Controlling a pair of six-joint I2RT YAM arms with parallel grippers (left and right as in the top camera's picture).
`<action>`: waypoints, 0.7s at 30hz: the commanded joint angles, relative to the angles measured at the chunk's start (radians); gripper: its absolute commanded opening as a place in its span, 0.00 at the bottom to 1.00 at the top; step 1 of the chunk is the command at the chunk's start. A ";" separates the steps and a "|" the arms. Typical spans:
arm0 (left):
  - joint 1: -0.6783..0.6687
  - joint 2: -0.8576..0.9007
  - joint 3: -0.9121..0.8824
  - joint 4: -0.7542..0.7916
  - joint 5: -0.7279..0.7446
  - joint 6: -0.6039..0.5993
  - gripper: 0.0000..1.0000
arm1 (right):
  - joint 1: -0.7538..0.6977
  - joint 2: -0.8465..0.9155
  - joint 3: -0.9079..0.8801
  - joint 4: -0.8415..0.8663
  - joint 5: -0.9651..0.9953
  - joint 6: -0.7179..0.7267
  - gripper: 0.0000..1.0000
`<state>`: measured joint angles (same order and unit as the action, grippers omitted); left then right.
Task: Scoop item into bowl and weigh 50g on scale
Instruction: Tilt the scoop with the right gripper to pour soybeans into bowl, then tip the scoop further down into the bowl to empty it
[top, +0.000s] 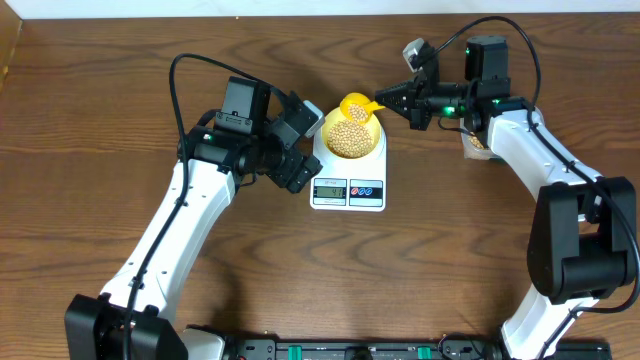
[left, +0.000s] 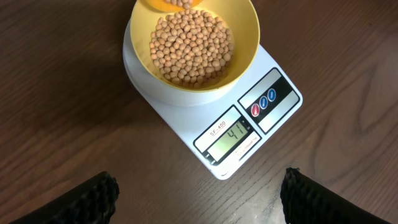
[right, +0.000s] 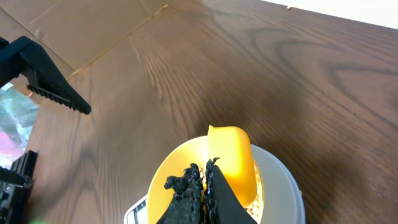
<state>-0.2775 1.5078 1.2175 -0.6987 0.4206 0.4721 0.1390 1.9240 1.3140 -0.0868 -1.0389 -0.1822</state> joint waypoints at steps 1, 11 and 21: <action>0.004 -0.004 -0.011 0.000 0.013 0.006 0.86 | 0.010 0.012 -0.002 -0.007 -0.014 -0.020 0.01; 0.004 -0.004 -0.011 0.000 0.013 0.006 0.86 | 0.043 0.012 -0.002 -0.023 -0.014 -0.052 0.01; 0.004 -0.004 -0.011 0.000 0.013 0.006 0.86 | 0.052 0.012 -0.002 -0.060 -0.014 -0.076 0.01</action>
<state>-0.2775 1.5078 1.2171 -0.6987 0.4206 0.4717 0.1867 1.9240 1.3140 -0.1375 -1.0389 -0.2279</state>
